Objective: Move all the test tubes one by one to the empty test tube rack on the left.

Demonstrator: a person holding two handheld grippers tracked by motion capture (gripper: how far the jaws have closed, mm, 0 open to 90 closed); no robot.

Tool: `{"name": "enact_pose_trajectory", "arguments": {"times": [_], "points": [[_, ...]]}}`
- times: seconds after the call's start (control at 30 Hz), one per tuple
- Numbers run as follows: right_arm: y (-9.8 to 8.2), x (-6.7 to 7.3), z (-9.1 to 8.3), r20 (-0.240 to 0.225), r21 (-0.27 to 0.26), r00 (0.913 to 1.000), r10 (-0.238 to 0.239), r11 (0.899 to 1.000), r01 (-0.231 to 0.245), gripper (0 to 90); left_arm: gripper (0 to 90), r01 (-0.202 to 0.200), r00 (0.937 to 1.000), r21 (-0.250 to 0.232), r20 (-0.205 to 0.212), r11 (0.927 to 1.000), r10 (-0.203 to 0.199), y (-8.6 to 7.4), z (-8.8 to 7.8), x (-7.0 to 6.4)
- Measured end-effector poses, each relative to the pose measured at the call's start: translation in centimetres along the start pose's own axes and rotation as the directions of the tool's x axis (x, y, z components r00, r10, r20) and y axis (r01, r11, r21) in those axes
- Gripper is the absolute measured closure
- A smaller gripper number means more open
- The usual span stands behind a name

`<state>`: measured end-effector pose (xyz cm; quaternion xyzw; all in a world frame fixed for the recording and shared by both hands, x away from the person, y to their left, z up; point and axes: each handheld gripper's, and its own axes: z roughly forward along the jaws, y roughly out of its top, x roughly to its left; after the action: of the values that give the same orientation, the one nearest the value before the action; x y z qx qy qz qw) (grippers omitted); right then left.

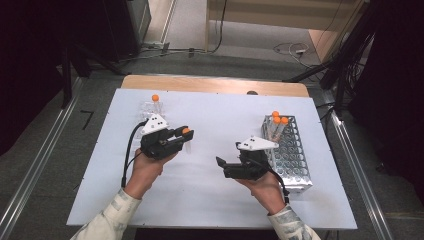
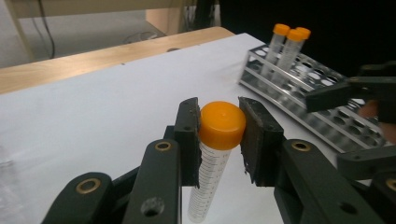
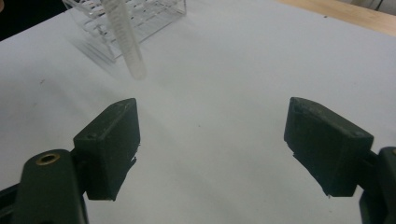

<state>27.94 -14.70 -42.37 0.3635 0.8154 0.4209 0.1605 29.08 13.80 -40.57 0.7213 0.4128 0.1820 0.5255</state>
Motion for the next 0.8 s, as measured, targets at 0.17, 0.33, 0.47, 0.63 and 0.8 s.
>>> {"name": "enact_pose_trajectory", "arguments": {"times": [0.17,0.33,0.47,0.63,0.8], "points": [[-0.3,-1.1,-1.1,0.019,-0.012,0.9996,0.019,1.000,-0.019,16.3,70.0,0.024,0.9987,-0.025,-0.043,0.9994,-0.025,0.6,-1.0,1.9],[-0.8,-2.1,-1.9,0.036,-0.020,0.9983,0.046,0.999,-0.046,16.3,70.0,0.062,0.9939,-0.048,-0.088,0.9969,-0.066,1.8,-1.8,3.9],[-1.0,-2.8,-2.5,0.045,-0.028,0.9972,0.060,0.998,-0.059,16.4,70.0,0.068,0.9883,-0.060,-0.132,0.9959,-0.076,2.8,-2.1,5.3],[-1.1,-3.1,-2.7,0.053,-0.032,0.9961,0.071,0.997,-0.069,16.5,70.0,0.094,0.9779,-0.080,-0.180,0.9924,-0.107,3.6,-2.1,7.0],[-1.1,-3.2,-2.8,0.054,-0.036,0.9958,0.074,0.997,-0.072,16.5,70.0,0.100,0.9652,-0.085,-0.234,0.9914,-0.117,4.2,-1.8,8.4]]}}
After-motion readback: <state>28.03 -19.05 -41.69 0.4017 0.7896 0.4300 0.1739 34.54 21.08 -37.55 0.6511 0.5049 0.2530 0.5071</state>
